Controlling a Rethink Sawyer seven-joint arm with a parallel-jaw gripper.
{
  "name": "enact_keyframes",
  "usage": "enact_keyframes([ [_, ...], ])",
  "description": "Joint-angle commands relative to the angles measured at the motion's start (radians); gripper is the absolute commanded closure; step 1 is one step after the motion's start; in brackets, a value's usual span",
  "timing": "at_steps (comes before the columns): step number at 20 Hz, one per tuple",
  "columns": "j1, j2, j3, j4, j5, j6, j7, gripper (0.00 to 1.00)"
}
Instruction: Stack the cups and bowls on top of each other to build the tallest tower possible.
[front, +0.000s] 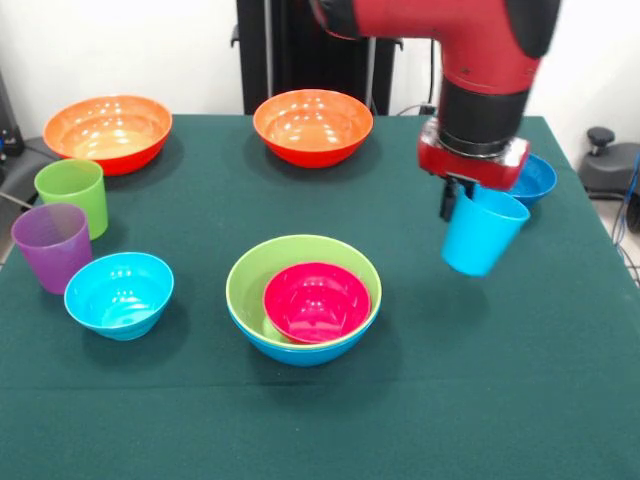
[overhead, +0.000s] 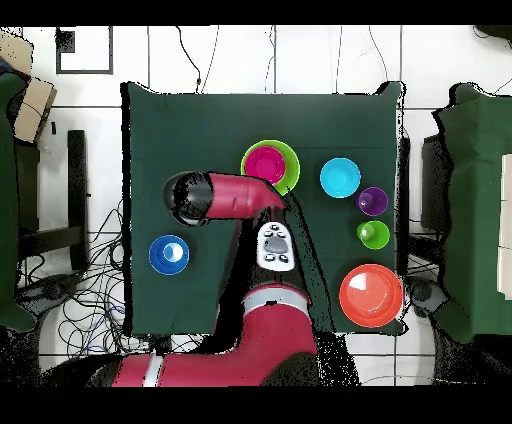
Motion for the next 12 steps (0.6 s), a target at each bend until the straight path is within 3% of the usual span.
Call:
enact_keyframes([
  [1, -0.087, -0.027, 0.164, -0.081, 0.028, 0.192, -0.102, 1.00],
  [12, -0.149, -0.039, 0.215, -0.138, 0.006, 0.316, -0.114, 1.00],
])
